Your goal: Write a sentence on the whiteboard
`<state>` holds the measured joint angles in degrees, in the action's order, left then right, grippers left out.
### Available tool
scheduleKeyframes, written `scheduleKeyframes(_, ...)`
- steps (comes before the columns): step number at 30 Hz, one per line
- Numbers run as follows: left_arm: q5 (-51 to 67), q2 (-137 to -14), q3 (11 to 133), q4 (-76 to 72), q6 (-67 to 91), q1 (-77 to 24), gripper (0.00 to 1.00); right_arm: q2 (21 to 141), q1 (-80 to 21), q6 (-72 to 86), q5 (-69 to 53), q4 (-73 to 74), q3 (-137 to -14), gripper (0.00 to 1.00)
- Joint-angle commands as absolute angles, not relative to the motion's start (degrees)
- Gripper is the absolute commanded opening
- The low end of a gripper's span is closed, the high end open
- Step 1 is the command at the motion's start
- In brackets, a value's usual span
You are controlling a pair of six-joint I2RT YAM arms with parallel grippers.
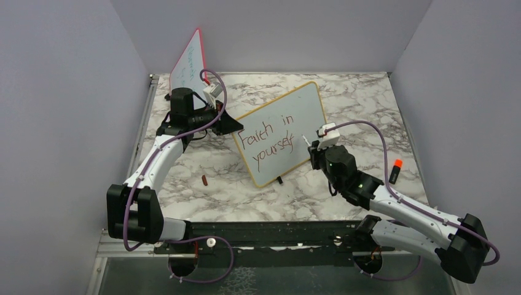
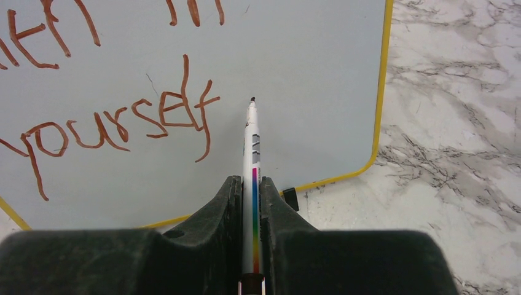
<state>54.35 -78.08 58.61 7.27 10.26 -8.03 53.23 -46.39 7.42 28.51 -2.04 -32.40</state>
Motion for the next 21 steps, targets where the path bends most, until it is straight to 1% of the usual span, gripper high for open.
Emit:
scheduleKeyframes(1,47.9,-78.9,58.4,14.7,5.7,-6.9,0.00,52.7,-46.1,6.7,31.4,-4.4,-31.6,0.01)
scheduleKeyframes(3,47.8,-78.8,58.4,14.7,5.6,-6.8,0.00,53.0,-46.1,6.4,30.2,-4.0,-31.9,0.01)
scheduleKeyframes(7,47.4,-78.9,58.2,14.5,5.5,-6.7,0.00,53.2,-46.1,5.1,24.0,-3.9,-31.5,0.01)
scheduleKeyframes(11,47.6,-79.1,57.8,13.7,6.1,-6.7,0.00,52.6,-46.1,5.6,21.7,-3.0,-30.6,0.01)
scheduleKeyframes(16,47.3,-79.1,57.7,13.3,6.3,-6.7,0.00,51.9,-47.0,5.3,14.8,-3.3,-29.1,0.01)
scheduleKeyframes(21,47.0,-79.3,57.7,13.1,6.6,-6.7,0.00,50.2,-50.0,4.4,14.1,-4.4,-27.0,0.01)
